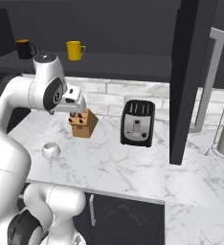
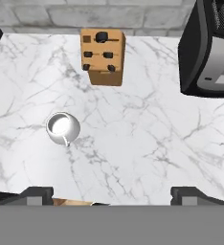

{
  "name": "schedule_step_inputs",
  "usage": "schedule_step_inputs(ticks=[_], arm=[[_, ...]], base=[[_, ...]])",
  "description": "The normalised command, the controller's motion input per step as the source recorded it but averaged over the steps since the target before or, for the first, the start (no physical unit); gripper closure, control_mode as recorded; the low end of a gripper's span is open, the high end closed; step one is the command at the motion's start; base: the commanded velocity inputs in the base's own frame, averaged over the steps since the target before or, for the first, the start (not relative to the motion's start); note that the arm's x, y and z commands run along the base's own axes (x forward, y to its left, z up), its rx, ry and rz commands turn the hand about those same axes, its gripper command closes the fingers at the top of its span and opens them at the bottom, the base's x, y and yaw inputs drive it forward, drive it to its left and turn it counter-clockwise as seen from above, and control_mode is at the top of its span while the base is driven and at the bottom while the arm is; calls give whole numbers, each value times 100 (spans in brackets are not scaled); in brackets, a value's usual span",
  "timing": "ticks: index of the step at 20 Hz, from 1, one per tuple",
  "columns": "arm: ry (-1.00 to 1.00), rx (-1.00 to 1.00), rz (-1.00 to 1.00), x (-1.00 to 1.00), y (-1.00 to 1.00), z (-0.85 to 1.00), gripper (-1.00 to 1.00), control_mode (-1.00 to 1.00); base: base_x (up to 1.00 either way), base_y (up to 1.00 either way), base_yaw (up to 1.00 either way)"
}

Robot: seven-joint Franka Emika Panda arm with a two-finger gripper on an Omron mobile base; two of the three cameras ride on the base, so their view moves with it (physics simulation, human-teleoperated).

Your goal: Pick the mug on the counter and place it in the cabinet with the handle facing the right, like the mugs already inside.

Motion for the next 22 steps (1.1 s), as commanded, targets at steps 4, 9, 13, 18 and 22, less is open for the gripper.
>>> schedule_step_inputs(ticks=[4, 9, 13, 18, 22], arm=[[-7, 0, 0, -31, 18, -25, -100, -100], [-6, 0, 0, -28, 20, -30, -100, -100], [-2, 2, 0, -16, 18, -29, -100, -100], [0, 5, 0, -3, 11, -28, -100, -100], [0, 5, 2, 0, 9, -28, -100, -100]], base=[[0, 0, 0], [0, 0, 0], [0, 0, 0], [0, 0, 0], [0, 0, 0]])
